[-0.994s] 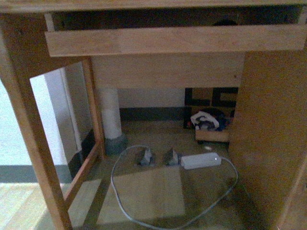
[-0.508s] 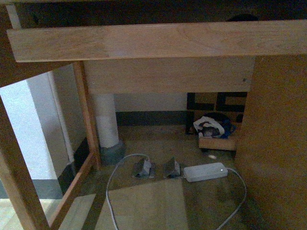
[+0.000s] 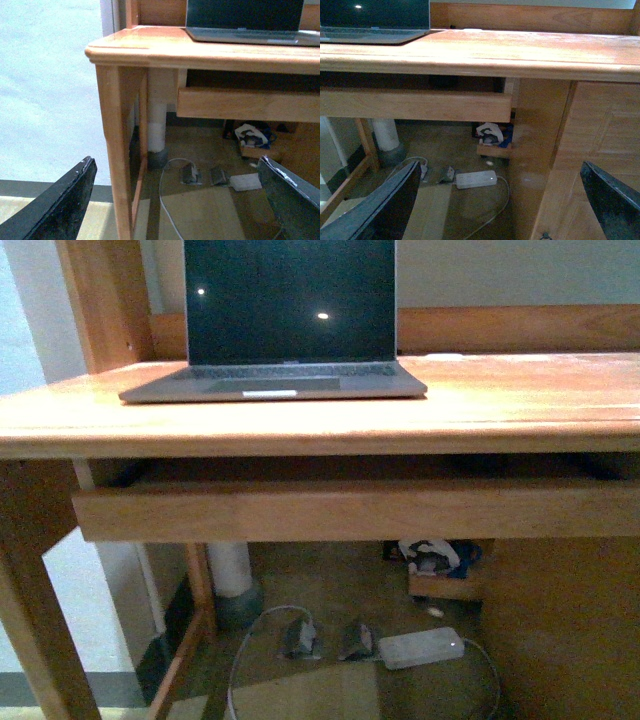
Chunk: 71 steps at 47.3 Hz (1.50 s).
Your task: Place mouse
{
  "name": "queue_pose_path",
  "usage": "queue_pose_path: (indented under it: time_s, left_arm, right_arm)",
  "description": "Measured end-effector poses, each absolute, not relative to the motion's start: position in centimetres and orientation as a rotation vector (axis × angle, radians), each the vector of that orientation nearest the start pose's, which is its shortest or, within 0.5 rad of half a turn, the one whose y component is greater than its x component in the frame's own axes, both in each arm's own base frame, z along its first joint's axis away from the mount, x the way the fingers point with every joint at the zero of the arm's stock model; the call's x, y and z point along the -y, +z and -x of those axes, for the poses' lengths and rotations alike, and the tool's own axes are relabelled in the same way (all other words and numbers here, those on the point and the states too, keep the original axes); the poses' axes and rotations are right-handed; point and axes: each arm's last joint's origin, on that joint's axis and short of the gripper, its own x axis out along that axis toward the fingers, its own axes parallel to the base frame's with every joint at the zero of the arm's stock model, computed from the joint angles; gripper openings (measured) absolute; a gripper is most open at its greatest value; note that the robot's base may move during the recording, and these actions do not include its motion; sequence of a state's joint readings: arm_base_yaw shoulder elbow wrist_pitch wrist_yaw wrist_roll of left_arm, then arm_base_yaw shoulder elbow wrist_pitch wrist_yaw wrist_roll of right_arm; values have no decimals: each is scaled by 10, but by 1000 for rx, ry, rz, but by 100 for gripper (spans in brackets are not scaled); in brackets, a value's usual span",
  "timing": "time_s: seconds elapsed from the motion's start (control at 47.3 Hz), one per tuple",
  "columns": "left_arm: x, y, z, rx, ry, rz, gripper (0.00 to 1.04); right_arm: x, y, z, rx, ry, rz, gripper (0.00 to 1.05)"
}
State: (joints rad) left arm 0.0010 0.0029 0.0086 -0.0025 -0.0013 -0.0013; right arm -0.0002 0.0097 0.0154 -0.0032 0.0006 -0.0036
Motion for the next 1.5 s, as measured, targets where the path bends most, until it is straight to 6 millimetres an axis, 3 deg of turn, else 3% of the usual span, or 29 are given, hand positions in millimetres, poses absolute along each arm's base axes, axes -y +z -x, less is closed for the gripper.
queue_pose_path:
  time_s: [0.698, 0.741, 0.846, 0.952, 1.079, 1.143, 1.396, 1.502]
  left_arm:
    - [1, 170, -100, 39, 1, 8, 98]
    - [4, 175, -110, 71, -38, 54, 98]
    - [19, 160, -142, -96, -170, 282, 98]
    - [39, 156, -194, -210, -220, 600, 98]
    - [48, 111, -244, -361, -112, 882, 98]
    - [48, 94, -242, -441, -60, 918, 98]
    - [47, 98, -244, -417, -65, 941, 98]
    - [45, 94, -258, -394, -60, 969, 98]
  right_arm:
    - [0, 168, -97, 3, 0, 4, 98]
    - [0, 168, -97, 3, 1, 4, 98]
    - [0, 168, -97, 3, 1, 4, 98]
    - [0, 168, -97, 2, 0, 4, 98]
    - [0, 168, -97, 2, 0, 4, 98]
    - [0, 168, -97, 3, 0, 4, 98]
    - [0, 168, -97, 3, 0, 4, 98]
    - [0, 168, -97, 3, 0, 4, 98]
